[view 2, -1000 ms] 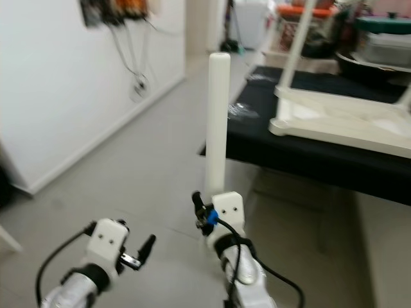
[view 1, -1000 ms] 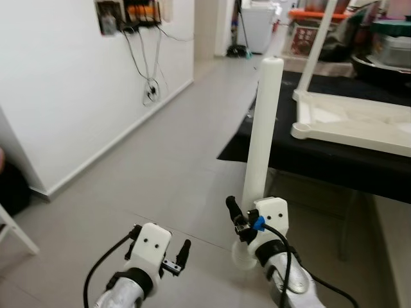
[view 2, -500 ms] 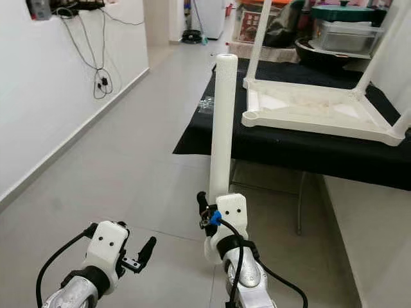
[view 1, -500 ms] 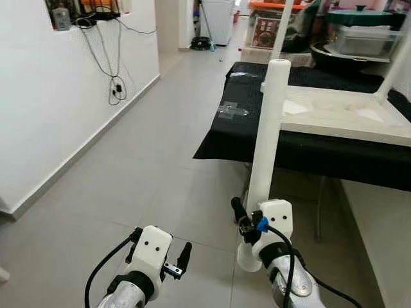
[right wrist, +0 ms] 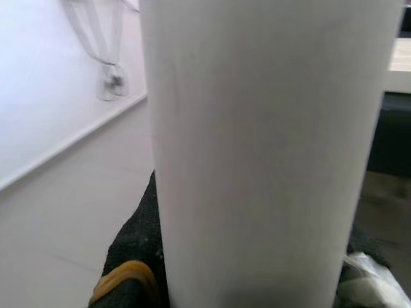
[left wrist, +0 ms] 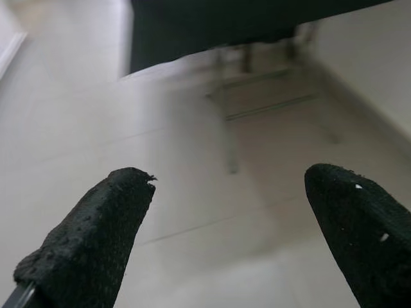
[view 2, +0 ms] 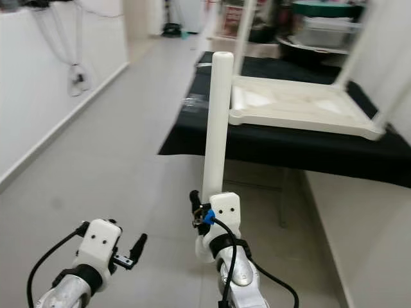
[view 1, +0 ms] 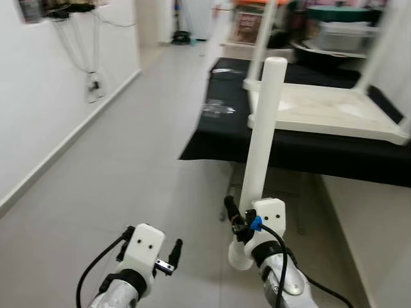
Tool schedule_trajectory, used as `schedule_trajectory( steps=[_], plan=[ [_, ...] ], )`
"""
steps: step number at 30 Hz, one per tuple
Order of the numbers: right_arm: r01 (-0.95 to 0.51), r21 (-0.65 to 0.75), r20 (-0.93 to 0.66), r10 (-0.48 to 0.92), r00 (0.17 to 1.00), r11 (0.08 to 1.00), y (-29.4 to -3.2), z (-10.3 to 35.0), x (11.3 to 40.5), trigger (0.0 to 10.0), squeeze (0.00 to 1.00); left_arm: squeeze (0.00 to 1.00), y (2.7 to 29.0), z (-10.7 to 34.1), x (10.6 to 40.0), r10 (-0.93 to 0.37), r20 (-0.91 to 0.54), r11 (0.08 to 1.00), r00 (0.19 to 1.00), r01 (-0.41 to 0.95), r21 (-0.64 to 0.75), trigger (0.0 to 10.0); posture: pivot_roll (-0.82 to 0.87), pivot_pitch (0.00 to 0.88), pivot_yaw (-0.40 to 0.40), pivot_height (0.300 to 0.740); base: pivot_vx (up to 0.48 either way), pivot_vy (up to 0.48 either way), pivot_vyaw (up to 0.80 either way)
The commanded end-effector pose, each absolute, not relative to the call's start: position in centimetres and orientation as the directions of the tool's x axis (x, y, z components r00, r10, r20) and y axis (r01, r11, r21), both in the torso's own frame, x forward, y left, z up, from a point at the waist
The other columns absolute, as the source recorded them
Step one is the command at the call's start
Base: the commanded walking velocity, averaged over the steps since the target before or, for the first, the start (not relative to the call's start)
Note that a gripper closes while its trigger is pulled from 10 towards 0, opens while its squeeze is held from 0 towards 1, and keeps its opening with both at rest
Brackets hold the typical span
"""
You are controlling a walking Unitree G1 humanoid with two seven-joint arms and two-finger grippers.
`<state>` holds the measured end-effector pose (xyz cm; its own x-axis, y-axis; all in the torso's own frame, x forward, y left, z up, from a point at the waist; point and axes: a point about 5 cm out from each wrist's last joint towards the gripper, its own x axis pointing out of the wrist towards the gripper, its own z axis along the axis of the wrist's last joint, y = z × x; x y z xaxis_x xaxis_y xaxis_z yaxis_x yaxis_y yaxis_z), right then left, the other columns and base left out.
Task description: Building children table
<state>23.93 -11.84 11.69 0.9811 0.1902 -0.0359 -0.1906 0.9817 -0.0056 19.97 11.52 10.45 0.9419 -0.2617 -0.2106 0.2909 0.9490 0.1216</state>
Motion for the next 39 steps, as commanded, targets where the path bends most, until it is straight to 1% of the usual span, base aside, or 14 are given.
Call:
schedule_trajectory(
  steps=[1,12,14,15,18,19,22,25,27,30,39],
  plan=[
    [-0.185,-0.005,-0.016,0.185,0.983,0.983,-11.8,12.0,24.0,10.0,0.0,0.0,11.4,10.1,19.8,-0.269,-0.226,0.947,0.936,0.3,0.118,10.0,0.08,0.0,-0.066,0.74,0.0,0.0,-0.8],
    [-0.192,-0.005,-0.017,0.192,0.981,0.981,-11.7,11.9,23.9,10.0,0.0,0.0,11.6,10.3,19.7,-0.259,-0.213,0.951,0.942,0.287,0.111,10.0,0.08,0.0,-0.066,0.74,0.0,0.0,-0.8],
    [-0.198,-0.005,-0.01,0.198,0.98,0.98,-11.6,12.1,24.0,10.0,0.0,0.0,11.8,10.6,19.8,-0.248,-0.197,0.956,0.948,0.273,0.11,10.0,0.08,0.0,-0.067,0.74,0.0,0.0,0.0],
    [-0.207,0.016,0.022,0.206,0.978,0.978,-11.5,12.9,24.4,10.0,0.0,0.0,12.0,11.5,20.3,-0.21,-0.151,0.968,0.966,0.226,0.105,10.0,0.08,0.0,-0.071,0.74,0.0,0.0,0.0],
    [-0.208,0.037,0.04,0.206,0.978,0.977,-11.4,13.4,24.7,10.0,0.0,0.0,12.2,12.1,20.7,-0.187,-0.119,0.975,0.975,0.199,0.101,10.0,0.08,0.0,-0.071,0.74,0.0,0.0,0.0],
    [-0.223,0.027,0.094,0.22,0.971,0.974,-11.2,14.7,25.2,10.0,0.0,0.0,12.4,13.2,21.3,-0.166,-0.067,0.976,0.984,0.174,0.13,10.0,0.08,0.0,-0.073,0.74,0.0,0.0,0.0],
    [-0.248,0.038,0.14,0.241,0.96,0.968,-11.1,16.0,25.7,10.0,0.0,0.0,12.5,14.7,22.0,-0.151,-0.007,0.976,0.989,0.15,0.157,10.0,0.08,0.0,-0.074,0.74,0.0,0.0,0.0],
    [-0.245,0.008,0.183,0.239,0.954,0.97,-11.2,17.4,26.3,10.0,0.0,0.0,13.1,15.9,22.8,-0.113,0.04,0.981,0.993,0.105,0.165,10.0,0.08,0.0,-0.075,0.74,0.0,0.0,0.8],
    [-0.244,0.005,0.195,0.238,0.952,0.97,-11.2,17.8,26.4,10.0,0.0,0.0,13.2,16.2,23.0,-0.108,0.051,0.981,0.993,0.098,0.169,10.0,0.08,0.0,-0.075,0.74,0.0,0.0,0.8],
    [-0.227,0.043,0.244,0.21,0.947,0.973,-11.7,19.6,27.4,10.0,0.0,0.0,13.8,17.8,23.9,-0.084,0.109,0.984,0.991,0.065,0.166,10.0,0.08,0.0,-0.074,0.74,0.333,0.0,0.0],
    [-0.227,0.047,0.261,0.207,0.943,0.973,-11.8,20.1,27.8,10.0,0.0,0.0,14.1,18.2,24.4,-0.079,0.118,0.982,0.99,0.056,0.181,10.0,0.08,0.0,-0.076,0.74,0.39,0.0,0.0]
  ],
)
